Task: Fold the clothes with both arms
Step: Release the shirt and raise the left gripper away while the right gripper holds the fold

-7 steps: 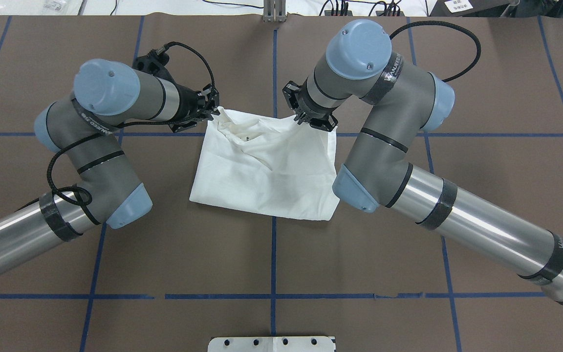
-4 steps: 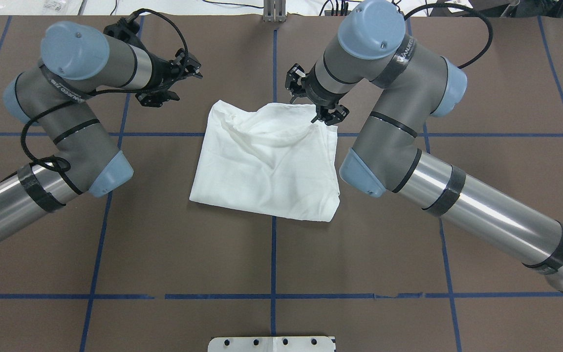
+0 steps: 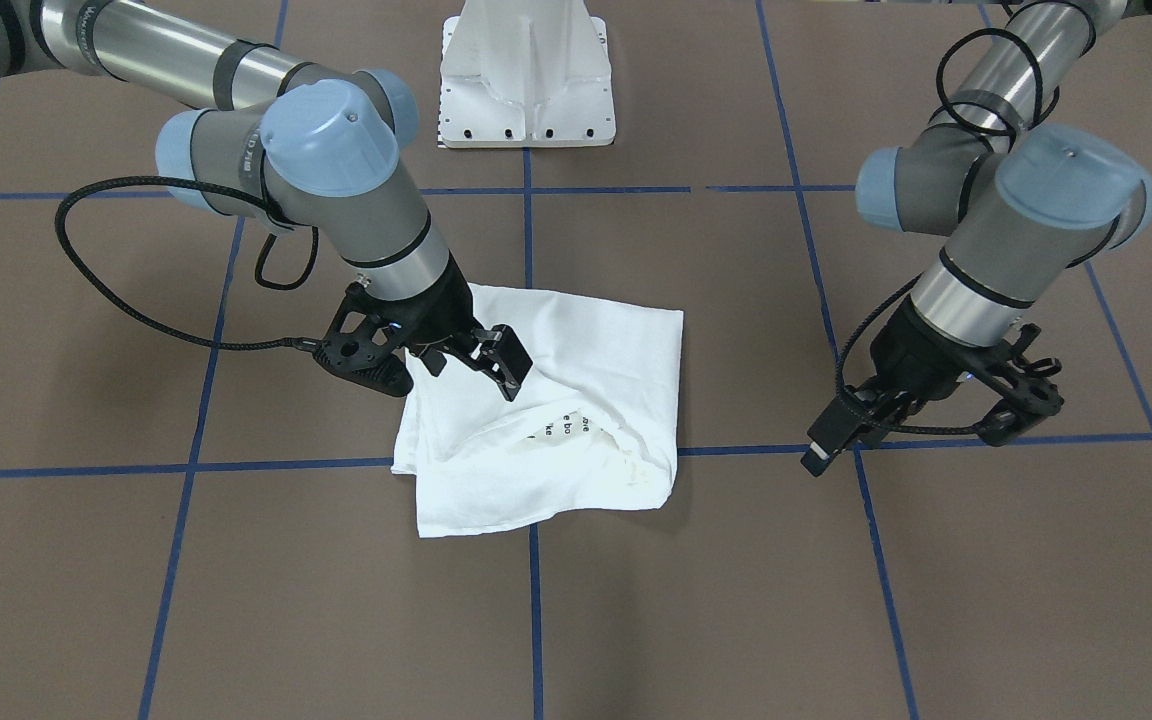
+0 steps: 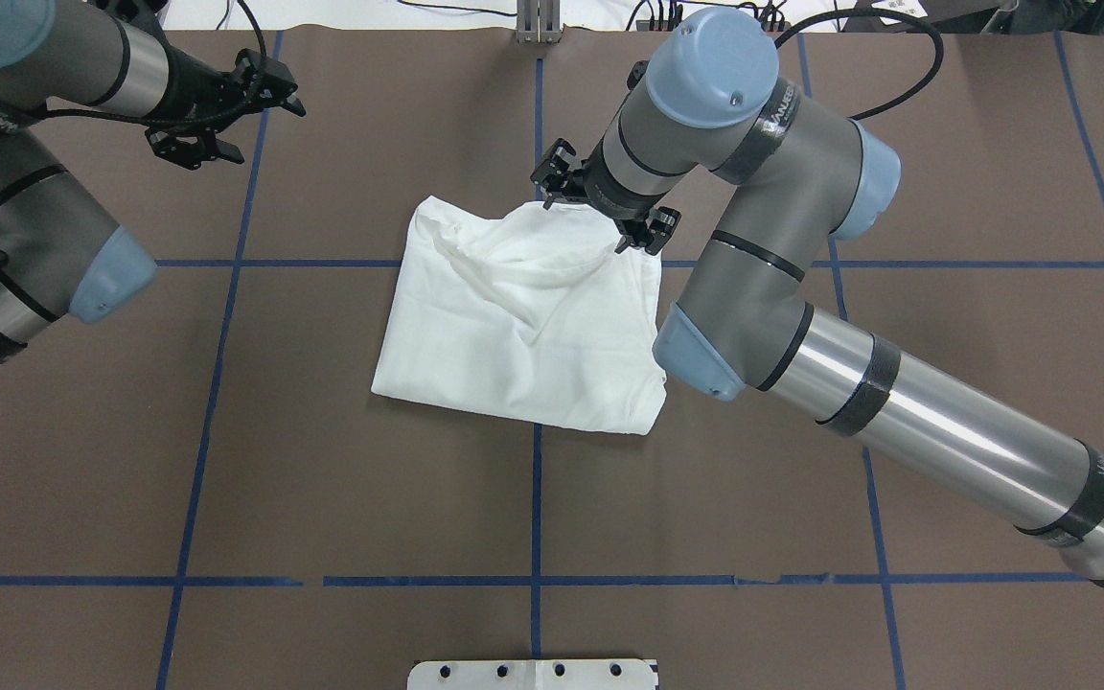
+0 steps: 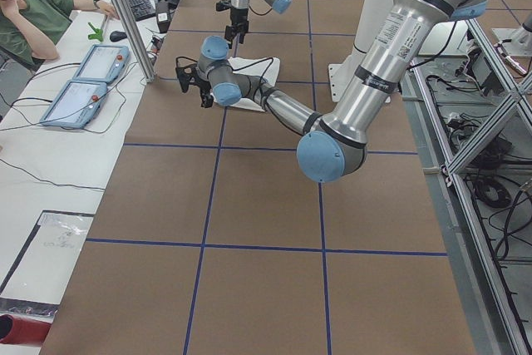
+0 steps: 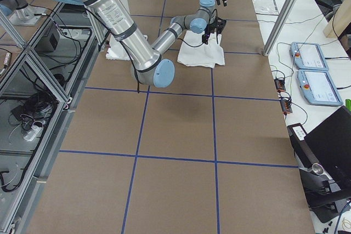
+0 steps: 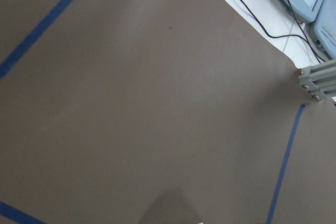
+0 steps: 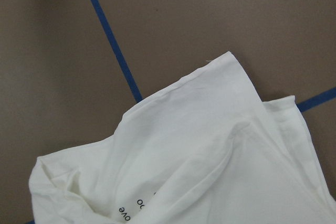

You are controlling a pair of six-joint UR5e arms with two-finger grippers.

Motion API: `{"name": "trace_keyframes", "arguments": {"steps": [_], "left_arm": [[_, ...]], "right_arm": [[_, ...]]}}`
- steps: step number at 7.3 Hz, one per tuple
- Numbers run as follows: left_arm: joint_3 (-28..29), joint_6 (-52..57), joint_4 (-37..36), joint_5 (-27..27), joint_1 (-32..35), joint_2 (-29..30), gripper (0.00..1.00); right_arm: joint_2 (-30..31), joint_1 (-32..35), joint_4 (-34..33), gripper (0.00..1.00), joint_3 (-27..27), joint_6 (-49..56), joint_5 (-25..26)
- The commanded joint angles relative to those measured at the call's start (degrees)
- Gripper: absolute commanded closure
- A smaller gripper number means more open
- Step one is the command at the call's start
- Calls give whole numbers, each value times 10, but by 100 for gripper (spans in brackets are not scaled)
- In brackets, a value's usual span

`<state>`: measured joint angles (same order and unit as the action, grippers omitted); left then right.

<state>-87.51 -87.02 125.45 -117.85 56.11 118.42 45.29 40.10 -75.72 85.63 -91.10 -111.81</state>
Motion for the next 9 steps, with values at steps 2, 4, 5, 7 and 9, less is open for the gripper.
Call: {"name": "trace_keyframes", "arguments": {"steps": [2,4,5,7,9], "left_arm": [[-18,22,0,-8,8,-16,1],[-19,22,0,-7,7,-16,1],[-19,20,0,-7,5,-16,1],[-19,18,1,-7,4,-16,1],[-18,16,4,-7,3,-15,1]], "right_arm": [[-24,-27,-1,0,-102,94,69],[-28,-34,-14,0,-129,92,63],[-30,-39,-37,1,-131,88,62],[-37,-39,-70,23,-130,86,41],[-35,-38,-67,55,-132,87,42]]}}
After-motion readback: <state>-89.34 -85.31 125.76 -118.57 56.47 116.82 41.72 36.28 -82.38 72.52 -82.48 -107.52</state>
